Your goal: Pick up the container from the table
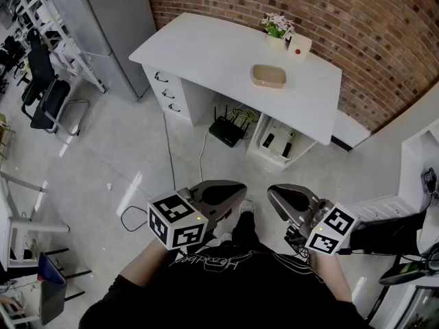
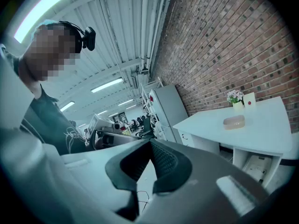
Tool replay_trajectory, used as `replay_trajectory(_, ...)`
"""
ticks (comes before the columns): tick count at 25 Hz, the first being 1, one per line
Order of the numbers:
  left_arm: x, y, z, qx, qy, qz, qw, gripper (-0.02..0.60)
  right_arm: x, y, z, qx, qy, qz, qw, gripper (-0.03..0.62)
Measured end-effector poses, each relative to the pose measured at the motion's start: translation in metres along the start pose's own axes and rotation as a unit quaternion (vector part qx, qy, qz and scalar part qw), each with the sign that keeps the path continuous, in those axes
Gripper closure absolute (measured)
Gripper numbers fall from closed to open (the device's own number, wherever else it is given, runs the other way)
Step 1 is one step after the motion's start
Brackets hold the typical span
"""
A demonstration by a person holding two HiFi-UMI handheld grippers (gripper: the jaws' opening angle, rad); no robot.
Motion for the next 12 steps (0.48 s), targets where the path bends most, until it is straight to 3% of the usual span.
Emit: replay_trajectory(12,0.01,0.006,0.006,-0.008,0.007,-0.015,0.9998,0.578,-0.013,0.006,0.002,0.0,0.006,0.016,1.0,0.591)
Point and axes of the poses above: the fingertips, and each gripper's own axes: z forward along the fingers, x to its left, y out of its top, the point moved 5 cm from there along -z, backward along the fingers, and after that the axes turned 7 degrees about z, right-handed, at the moved point
